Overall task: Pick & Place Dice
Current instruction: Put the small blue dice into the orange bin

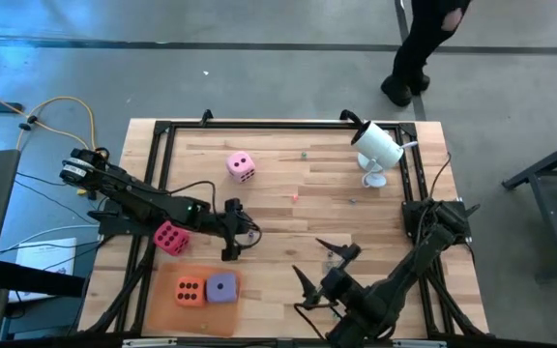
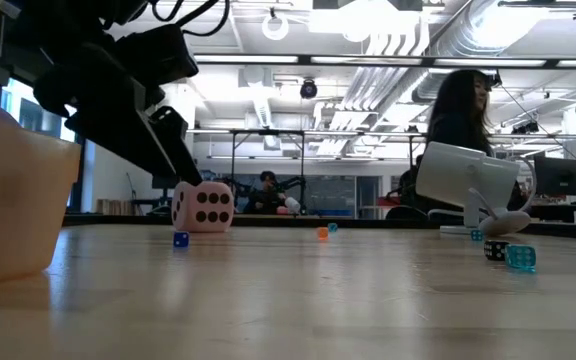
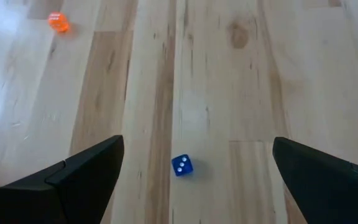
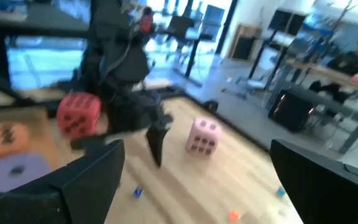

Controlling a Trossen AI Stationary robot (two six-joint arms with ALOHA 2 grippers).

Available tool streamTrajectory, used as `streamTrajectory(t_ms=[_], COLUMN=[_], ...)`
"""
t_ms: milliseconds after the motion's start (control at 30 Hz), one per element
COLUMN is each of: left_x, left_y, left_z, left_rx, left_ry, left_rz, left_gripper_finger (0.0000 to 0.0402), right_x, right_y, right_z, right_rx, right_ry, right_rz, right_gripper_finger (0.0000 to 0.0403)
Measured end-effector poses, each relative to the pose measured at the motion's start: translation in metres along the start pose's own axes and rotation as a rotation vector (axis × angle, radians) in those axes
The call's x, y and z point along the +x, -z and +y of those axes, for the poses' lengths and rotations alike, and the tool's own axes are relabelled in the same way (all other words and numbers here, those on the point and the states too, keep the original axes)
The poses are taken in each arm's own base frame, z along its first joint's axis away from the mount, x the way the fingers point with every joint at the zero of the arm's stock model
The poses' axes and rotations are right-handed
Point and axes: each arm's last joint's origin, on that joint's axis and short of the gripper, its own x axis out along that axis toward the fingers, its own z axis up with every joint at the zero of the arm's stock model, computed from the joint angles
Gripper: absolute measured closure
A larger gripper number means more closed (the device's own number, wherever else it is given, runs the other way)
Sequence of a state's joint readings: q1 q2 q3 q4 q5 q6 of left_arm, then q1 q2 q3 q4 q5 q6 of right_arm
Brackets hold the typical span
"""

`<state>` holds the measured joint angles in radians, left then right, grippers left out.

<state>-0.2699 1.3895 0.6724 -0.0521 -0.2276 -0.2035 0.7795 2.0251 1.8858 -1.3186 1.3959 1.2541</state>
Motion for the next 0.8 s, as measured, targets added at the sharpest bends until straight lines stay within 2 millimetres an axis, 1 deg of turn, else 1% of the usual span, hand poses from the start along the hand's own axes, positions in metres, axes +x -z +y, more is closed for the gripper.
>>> streamTrajectory(t_ms=[167,333,500,800], left_x=[0.0,0.0,0.0,-0.001], left_y=[0.0,0.0,0.002,0.005], left_z=[0.0,0.0,-0.002,-0.002], left_rx=[-0.003,-0.009,-0.002,0.001], left_ry=[-0.004,-0.004,0.0,0.035], left_rz=[-0.001,0.0,0.016,0.053], left_gripper_finger=[0.0002,0.0002,0.0002,0.0002], right_x=[0.004,0.011,0.015,0.015], right_y=[0.004,0.015,0.016,0.016], right_z=[0.003,0.011,0.013,0.014], right_rx=[0.001,-0.034,-0.023,-0.016], right_ry=[-0.008,0.004,0.011,0.008], right_rz=[0.054,0.073,0.081,0.083], right_gripper_finger=[0.0011,0.0011,0.0011,0.0011])
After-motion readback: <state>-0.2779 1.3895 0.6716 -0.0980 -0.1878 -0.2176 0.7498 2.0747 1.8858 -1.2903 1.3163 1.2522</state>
